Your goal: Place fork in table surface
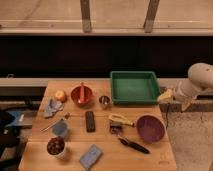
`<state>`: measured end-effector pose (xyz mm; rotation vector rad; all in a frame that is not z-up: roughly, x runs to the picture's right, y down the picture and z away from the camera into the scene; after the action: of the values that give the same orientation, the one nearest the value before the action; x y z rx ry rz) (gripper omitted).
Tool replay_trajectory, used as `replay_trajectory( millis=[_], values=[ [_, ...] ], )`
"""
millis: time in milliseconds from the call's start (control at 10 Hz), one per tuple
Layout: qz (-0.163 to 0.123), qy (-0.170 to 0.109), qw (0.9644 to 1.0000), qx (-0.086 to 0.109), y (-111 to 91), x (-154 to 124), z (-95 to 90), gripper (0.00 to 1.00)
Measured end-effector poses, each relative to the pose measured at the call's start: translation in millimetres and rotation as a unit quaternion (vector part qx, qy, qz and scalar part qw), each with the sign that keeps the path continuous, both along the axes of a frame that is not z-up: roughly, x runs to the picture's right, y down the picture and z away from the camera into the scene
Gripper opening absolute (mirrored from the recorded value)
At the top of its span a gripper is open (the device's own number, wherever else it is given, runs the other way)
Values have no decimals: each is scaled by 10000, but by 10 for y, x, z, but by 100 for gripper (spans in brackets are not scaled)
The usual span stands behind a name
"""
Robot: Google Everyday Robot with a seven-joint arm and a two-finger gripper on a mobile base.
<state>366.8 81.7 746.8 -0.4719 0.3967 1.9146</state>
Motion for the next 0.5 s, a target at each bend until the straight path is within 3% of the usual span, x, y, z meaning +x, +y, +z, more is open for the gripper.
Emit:
replay_trajectory(
  millis=[500],
  values=[
    [-17,6,10000,15,-7,3,-6,80]
  ],
)
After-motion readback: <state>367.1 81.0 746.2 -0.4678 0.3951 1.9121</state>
